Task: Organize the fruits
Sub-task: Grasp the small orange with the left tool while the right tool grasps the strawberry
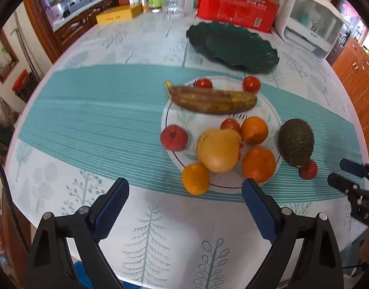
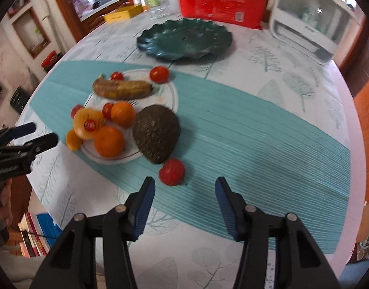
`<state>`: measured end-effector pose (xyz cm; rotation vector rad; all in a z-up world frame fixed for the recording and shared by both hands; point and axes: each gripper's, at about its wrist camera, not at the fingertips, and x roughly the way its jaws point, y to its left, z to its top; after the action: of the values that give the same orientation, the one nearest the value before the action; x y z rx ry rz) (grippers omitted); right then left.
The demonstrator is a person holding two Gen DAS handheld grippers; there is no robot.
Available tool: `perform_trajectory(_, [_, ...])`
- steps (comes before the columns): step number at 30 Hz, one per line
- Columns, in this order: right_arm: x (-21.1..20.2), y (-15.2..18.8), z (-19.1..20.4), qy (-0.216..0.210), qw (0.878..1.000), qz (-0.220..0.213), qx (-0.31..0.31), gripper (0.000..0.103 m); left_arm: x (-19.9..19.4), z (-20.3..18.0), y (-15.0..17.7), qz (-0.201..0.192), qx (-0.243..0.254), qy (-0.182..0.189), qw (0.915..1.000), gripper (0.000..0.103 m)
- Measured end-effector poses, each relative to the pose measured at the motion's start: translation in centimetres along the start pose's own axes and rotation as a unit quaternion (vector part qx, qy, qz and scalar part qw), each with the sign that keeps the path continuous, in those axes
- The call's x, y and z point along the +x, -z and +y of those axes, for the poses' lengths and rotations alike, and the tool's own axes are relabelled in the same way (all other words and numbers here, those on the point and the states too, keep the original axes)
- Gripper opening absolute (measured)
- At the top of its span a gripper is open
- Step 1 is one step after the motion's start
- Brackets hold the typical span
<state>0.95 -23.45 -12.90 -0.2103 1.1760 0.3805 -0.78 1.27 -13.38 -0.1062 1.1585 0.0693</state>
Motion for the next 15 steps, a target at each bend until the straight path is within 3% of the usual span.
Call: perform_trajectory(15, [3.7,-0.9,1.0,-0.009,0.999,0.03,-0.023,0.048,3.8,0.9,-0.2,0.03,-0.023,0.036,0.9987,0.063])
